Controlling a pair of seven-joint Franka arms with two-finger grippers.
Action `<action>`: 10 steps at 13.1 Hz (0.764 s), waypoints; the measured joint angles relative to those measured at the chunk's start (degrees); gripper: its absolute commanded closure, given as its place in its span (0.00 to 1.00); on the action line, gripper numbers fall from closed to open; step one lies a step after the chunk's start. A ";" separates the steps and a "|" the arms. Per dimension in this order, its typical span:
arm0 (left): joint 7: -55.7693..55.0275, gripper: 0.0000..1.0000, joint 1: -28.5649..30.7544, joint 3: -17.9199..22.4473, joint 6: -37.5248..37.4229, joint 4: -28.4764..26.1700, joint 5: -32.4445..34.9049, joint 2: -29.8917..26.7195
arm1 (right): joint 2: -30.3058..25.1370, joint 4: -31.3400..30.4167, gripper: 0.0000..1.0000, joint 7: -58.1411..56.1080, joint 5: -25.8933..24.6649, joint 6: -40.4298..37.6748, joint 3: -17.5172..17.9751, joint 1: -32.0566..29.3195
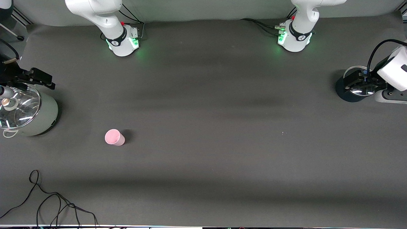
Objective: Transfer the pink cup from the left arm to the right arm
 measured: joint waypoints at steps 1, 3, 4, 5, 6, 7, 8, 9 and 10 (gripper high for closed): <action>0.00 0.00 0.03 0.00 0.00 0.00 0.00 0.00 | 0.33 0.02 0.00 0.00 0.00 0.07 0.01 0.06; 0.00 0.00 0.14 0.00 0.00 0.00 -0.02 0.00 | 0.75 0.05 0.00 0.00 0.00 0.14 0.02 0.08; 0.00 0.00 0.15 0.00 0.00 0.02 -0.06 0.00 | 0.77 0.06 0.00 0.00 0.00 0.14 0.02 0.08; 0.00 0.00 0.16 0.00 0.00 0.02 -0.13 0.00 | 0.77 0.10 0.00 0.00 0.00 0.14 0.02 0.08; -0.01 0.00 0.16 0.00 0.00 0.02 -0.19 0.00 | 0.77 0.12 0.00 0.00 0.00 0.14 0.02 0.08; -0.01 0.00 0.16 0.00 0.00 0.04 -0.44 0.00 | 0.77 0.13 0.00 0.00 0.00 0.15 -0.01 0.08; -0.02 0.00 0.21 0.01 0.00 0.06 -1.32 0.00 | 0.77 0.13 0.00 0.00 0.00 0.15 -0.08 0.07; -0.03 0.00 0.38 0.05 -0.02 0.07 -2.67 0.00 | 0.77 0.13 0.00 0.00 0.00 0.15 -0.16 0.07; -0.03 0.00 0.73 0.11 -0.09 0.06 -3.43 0.00 | 0.77 0.14 0.00 0.00 0.00 0.15 -0.19 0.07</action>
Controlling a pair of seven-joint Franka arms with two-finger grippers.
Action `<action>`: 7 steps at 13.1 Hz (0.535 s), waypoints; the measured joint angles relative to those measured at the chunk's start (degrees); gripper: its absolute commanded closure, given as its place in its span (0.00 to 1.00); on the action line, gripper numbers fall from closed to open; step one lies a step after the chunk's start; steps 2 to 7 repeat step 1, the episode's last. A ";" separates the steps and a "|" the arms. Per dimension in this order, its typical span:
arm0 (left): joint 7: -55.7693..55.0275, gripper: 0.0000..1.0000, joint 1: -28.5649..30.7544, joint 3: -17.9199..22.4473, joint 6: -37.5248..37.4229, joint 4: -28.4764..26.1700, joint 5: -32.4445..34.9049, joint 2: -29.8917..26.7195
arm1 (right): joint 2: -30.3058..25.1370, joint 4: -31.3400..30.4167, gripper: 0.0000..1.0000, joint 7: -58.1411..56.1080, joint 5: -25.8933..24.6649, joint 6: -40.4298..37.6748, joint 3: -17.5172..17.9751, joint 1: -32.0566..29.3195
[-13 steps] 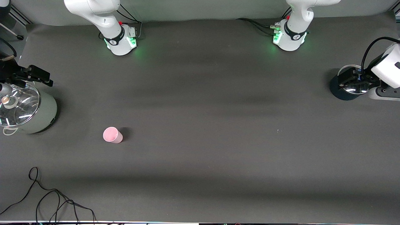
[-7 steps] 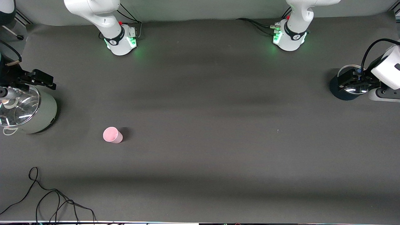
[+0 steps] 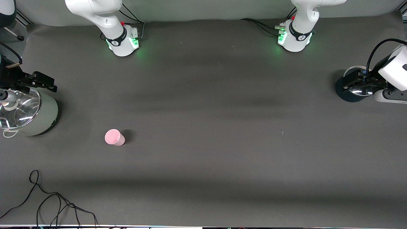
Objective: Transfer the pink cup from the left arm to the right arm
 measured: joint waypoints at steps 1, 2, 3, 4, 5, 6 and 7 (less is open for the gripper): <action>0.00 0.00 0.33 0.07 -0.05 0.00 -0.33 0.00 | 0.00 0.00 0.00 0.00 0.00 0.00 0.00 0.00; 0.00 0.00 0.33 0.07 -0.05 0.00 -0.33 0.00 | 0.00 0.00 0.00 0.00 0.00 0.00 0.00 0.00; 0.00 0.00 0.33 0.07 -0.05 0.00 -0.33 0.00 | 0.00 0.00 0.00 0.00 0.00 0.00 0.00 0.00; 0.00 0.00 0.33 0.07 -0.05 0.00 -0.33 0.00 | 0.00 0.00 0.00 0.00 0.00 0.00 0.00 0.00; 0.00 0.00 0.33 0.07 -0.05 0.00 -0.33 0.00 | 0.00 0.00 0.00 0.00 0.00 0.00 0.00 0.00; 0.00 0.00 0.33 0.07 -0.05 0.00 -0.33 0.00 | 0.00 0.00 0.00 0.00 0.00 0.00 0.00 0.00; 0.00 0.00 0.33 0.07 -0.05 0.00 -0.33 0.00 | 0.00 0.00 0.00 0.00 0.00 0.00 0.00 0.00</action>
